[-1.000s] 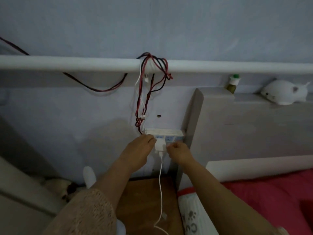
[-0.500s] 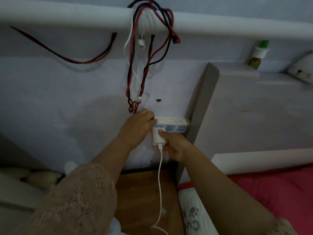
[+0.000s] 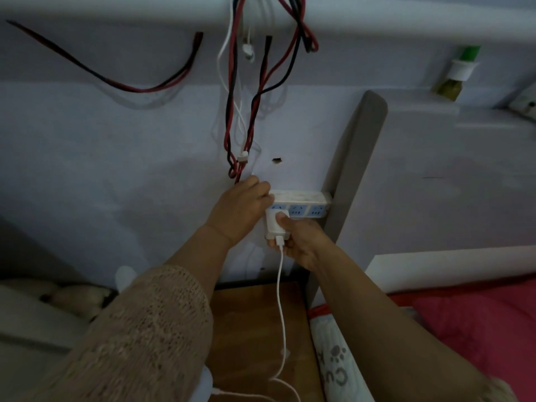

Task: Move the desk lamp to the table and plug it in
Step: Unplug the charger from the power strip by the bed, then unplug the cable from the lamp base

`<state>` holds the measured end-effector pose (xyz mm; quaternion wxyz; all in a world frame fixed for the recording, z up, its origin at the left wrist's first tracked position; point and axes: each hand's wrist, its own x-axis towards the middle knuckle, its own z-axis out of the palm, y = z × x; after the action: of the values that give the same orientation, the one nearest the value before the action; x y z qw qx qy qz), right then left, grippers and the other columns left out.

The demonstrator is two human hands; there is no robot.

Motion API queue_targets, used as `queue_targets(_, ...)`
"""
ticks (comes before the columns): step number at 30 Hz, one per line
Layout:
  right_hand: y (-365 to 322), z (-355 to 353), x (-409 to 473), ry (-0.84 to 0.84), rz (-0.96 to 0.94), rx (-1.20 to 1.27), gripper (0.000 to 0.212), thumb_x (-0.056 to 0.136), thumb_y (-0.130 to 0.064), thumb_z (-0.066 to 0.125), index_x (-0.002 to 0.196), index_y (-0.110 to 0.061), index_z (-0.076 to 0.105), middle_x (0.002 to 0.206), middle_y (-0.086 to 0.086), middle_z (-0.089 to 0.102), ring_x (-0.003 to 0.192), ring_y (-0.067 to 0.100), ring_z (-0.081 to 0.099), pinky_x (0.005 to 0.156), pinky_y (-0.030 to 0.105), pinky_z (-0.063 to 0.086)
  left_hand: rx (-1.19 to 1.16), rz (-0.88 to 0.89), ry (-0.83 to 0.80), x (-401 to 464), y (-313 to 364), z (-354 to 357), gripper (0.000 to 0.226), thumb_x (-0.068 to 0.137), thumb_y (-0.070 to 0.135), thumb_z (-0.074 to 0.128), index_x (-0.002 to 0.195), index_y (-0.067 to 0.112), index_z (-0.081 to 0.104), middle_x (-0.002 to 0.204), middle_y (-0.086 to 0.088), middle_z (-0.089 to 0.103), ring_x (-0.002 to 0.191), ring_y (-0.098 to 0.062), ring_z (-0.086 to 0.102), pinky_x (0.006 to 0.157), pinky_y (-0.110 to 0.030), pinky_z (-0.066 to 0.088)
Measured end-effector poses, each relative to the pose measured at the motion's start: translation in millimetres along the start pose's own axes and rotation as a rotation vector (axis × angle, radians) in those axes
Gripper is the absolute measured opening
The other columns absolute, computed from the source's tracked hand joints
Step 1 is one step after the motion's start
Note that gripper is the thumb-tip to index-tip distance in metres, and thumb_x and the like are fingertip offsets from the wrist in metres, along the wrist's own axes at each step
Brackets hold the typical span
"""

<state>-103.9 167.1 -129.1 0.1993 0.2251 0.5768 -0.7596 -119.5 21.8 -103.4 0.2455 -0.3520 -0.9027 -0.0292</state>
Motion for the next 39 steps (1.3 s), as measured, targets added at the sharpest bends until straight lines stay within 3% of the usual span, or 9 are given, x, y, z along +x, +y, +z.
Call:
queue_targets(8,17.9,-34.5,-24.6,0.007,0.043,-0.169,0.031,0.089,-0.02,0.063,0.108,0.005,0.056,0.083,0.017,0.067,0.056,0.023,0.067,0.047,0.03,0.055,-0.025,-0.026,-0.029,-1.3,2.9,-1.6,0.017,0.062,-0.011,0.075,0.076,-0.003,0.069,0.076,-0.017,0.067,0.07,-0.03,0.065,0.048,-0.031,0.052)
queue_targets(13,29.8,-49.1,-37.5,0.032,-0.047,-0.244,0.038,0.092,-0.016,0.058,0.118,0.012,0.05,0.094,0.023,0.063,0.064,0.025,0.063,0.057,0.033,0.057,-0.158,-0.163,-0.016,-25.0,21.9,-4.8,0.046,0.072,-0.022,0.057,0.117,-0.01,0.058,0.114,-0.028,0.062,0.102,-0.043,0.058,0.071,-0.045,0.056)
queue_targets(18,80.9,-70.9,-40.5,0.073,0.012,-0.399,0.034,0.093,-0.011,0.056,0.119,0.01,0.052,0.104,0.031,0.063,0.069,0.028,0.063,0.065,0.037,0.055,-0.4,-0.427,-0.083,-78.0,72.8,15.7,0.035,0.078,-0.016,0.055,0.11,-0.004,0.065,0.108,-0.025,0.065,0.102,-0.039,0.06,0.083,-0.049,0.054)
queue_targets(23,157.6,-80.1,-27.1,0.092,0.044,-0.668,0.029,0.088,-0.01,0.062,0.113,0.005,0.058,0.113,0.026,0.064,0.099,0.037,0.065,0.089,0.053,0.054,-0.513,-0.595,-0.288,-147.7,114.0,44.4,0.03,0.085,-0.008,0.051,0.106,0.003,0.069,0.108,-0.018,0.066,0.099,-0.034,0.06,0.086,-0.041,0.051)
queue_targets(27,220.8,-85.1,-9.0,0.036,0.044,-0.781,0.036,0.087,-0.008,0.062,0.122,0.0,0.055,0.119,0.022,0.061,0.098,0.028,0.062,0.082,0.04,0.055,-0.515,-0.695,-0.358,-186.4,131.9,59.8,0.032,0.084,-0.007,0.052,0.104,0.008,0.07,0.109,-0.014,0.067,0.099,-0.03,0.061,0.085,-0.037,0.049)
queue_targets(30,257.5,-88.2,6.5,-0.01,0.055,-0.889,0.048,0.087,-0.013,0.064,0.131,-0.002,0.049,0.126,0.021,0.057,0.107,0.034,0.06,0.087,0.044,0.053,-0.545,-0.714,-0.388,-208.2,144.3,70.6,0.028,0.085,-0.006,0.05,0.096,0.006,0.073,0.101,-0.014,0.069,0.092,-0.028,0.063,0.078,-0.034,0.05)
queue_targets(33,278.9,-92.8,20.6,-0.031,0.019,-1.031,0.048,0.084,-0.021,0.066,0.128,-0.007,0.053,0.127,0.016,0.058,0.112,0.03,0.057,0.095,0.044,0.049,-0.591,-0.733,-0.415,-223.1,151.1,83.2,0.026,0.083,-0.008,0.049,0.091,0.001,0.073,0.096,-0.016,0.07,0.088,-0.027,0.063,0.073,-0.033,0.049)
queue_targets(37,284.1,-93.8,33.5,-0.052,-0.092,-1.149,0.037,0.082,-0.022,0.067,0.116,-0.011,0.059,0.116,0.01,0.062,0.096,0.017,0.056,0.079,0.029,0.043,-0.599,-0.79,-0.407,-236.9,156.6,92.9,0.027,0.08,-0.01,0.052,0.09,0.005,0.073,0.095,-0.012,0.071,0.086,-0.024,0.063,0.068,-0.021,0.04)
queue_targets(39,281.7,-92.7,36.6,-0.056,-0.123,-1.202,0.033,0.082,-0.024,0.067,0.111,-0.011,0.061,0.113,0.01,0.064,0.097,0.021,0.06,0.076,0.03,0.044,-0.599,-0.818,-0.405,-240.6,158.4,92.0,0.025,0.083,-0.006,0.052,0.09,0.006,0.073,0.095,-0.011,0.072,0.085,-0.023,0.064,0.071,-0.027,0.048)
